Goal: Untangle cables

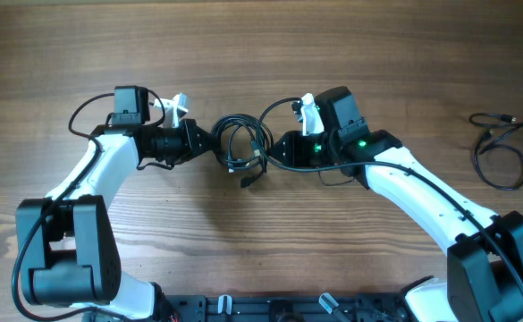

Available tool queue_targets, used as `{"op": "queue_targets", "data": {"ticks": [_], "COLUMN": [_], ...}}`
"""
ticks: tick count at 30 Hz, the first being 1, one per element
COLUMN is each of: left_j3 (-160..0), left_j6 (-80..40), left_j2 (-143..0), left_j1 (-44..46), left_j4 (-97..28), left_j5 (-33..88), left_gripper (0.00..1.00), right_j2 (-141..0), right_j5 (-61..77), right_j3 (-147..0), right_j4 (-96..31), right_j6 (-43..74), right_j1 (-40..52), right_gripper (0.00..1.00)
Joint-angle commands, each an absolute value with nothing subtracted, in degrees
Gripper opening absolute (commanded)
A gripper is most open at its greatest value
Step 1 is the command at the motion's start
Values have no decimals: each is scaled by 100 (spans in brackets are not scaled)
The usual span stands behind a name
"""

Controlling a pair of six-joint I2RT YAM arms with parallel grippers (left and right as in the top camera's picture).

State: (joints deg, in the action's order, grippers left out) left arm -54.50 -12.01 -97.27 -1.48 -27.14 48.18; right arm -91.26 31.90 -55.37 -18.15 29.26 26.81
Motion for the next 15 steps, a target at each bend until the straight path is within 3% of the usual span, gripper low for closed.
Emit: {"op": "queue_targets", "data": {"ticks": [1,5,15], "left_j3": [-5446,-5446,-5446], "left_j6": [-1026,-1028,-1070], "left_j2": [-9741,-9741,-9741], "left_j1": [-141,-141,-141], "left_j4": [-2696,-2696,-2696], "left_j5": [5140,5137,5140], "left_gripper": [8,4,4], "right_j2": [-9054,-9054,-9054], "right_j5": [3647,3658,4123], "right_j3": [-5542,-5542,-5542], "right_j4": [-1813,-2021,-2399], "right_j6": [2851,2853,2349], "right_j1": [2720,2722,2720], "right_gripper": [25,20,13]}}
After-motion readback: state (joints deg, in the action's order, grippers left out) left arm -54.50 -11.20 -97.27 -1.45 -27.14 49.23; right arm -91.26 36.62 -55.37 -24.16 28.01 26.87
